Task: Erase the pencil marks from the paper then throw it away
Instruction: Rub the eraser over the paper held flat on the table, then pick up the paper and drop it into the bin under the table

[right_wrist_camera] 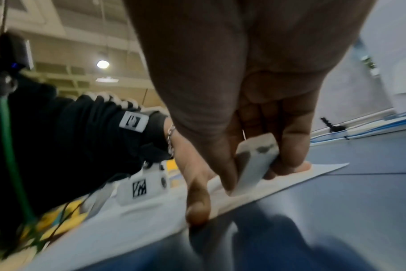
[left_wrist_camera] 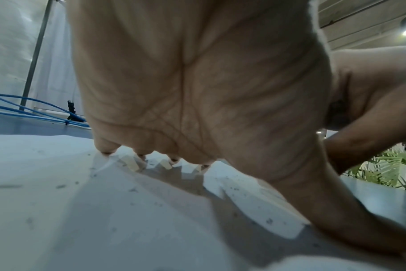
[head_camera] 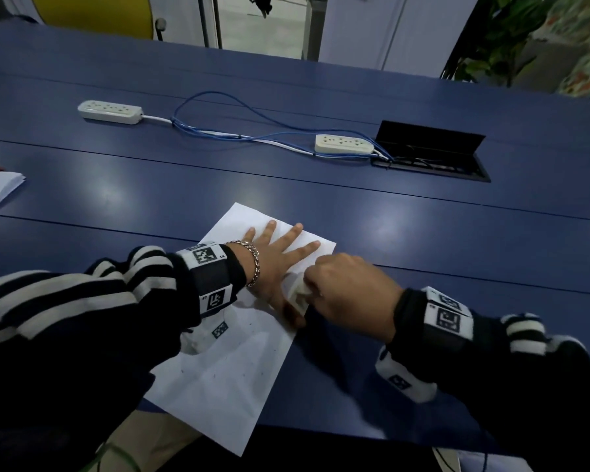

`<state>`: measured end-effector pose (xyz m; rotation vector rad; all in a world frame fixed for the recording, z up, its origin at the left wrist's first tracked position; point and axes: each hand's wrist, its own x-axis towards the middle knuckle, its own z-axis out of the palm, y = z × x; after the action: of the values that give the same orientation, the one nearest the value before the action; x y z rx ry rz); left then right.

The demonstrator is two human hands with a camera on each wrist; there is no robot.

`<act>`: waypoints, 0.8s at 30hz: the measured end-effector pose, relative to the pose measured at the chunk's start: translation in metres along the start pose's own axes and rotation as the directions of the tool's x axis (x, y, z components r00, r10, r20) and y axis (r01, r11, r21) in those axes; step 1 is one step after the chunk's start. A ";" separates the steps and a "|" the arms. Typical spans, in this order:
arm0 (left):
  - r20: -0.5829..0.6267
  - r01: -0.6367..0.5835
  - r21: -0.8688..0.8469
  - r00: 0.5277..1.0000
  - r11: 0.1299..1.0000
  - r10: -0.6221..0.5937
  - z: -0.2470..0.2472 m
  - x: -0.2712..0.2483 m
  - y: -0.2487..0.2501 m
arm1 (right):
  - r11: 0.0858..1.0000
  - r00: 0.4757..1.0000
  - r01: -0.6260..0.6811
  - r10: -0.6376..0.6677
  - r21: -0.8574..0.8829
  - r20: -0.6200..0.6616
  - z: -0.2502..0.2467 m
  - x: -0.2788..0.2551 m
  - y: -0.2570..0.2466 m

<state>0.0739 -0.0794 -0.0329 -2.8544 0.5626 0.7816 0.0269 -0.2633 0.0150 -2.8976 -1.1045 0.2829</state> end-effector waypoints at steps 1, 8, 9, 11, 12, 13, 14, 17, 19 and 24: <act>0.008 -0.004 -0.007 1.000 1.000 0.004 0.000 -0.001 -0.001 | 1.000 1.000 -0.010 0.010 0.001 -0.004 0.000 -0.003 0.002; -0.044 0.005 -0.285 0.999 0.958 -0.018 -0.049 -0.006 -0.037 | 0.950 0.951 -0.240 0.271 0.198 -0.147 -0.011 -0.057 0.066; -0.102 -0.006 -0.329 0.994 0.944 -0.029 -0.062 -0.006 -0.048 | 0.932 0.940 -0.291 0.321 0.217 -0.116 -0.009 -0.067 0.072; -0.212 -0.038 -0.380 0.976 0.924 -0.047 -0.085 -0.008 -0.069 | 0.901 0.919 -0.370 0.390 0.226 -0.051 0.000 -0.083 0.079; -0.254 -0.037 -0.390 0.965 0.920 -0.069 -0.094 -0.008 -0.078 | 0.895 0.912 -0.395 0.409 0.208 -0.027 0.006 -0.089 0.081; -0.286 -0.035 -0.389 0.954 0.921 -0.085 -0.100 -0.008 -0.087 | 0.892 0.906 -0.414 0.422 0.183 -0.010 0.011 -0.094 0.083; -0.306 -0.027 -0.376 0.947 0.926 -0.097 -0.103 -0.006 -0.095 | 0.888 0.900 -0.429 0.436 0.163 -0.002 0.016 -0.097 0.084; -0.292 0.007 -0.285 0.952 0.958 -0.094 -0.098 -0.004 -0.104 | 0.861 0.869 -0.493 0.494 0.129 0.020 0.022 -0.102 0.083; -0.254 0.020 -0.240 0.964 0.970 -0.083 -0.089 -0.001 -0.101 | 0.866 0.866 -0.500 0.501 0.024 -0.012 0.024 -0.101 0.074; -0.271 -0.031 -0.170 0.962 0.985 -0.017 -0.078 0.015 -0.087 | 0.996 0.990 -0.029 0.040 0.084 -0.132 0.012 -0.096 -0.021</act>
<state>0.1558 -0.0215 0.0287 -3.1485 0.5619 0.4598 -0.0595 -0.3115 0.0209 -2.8191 -0.9988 0.1297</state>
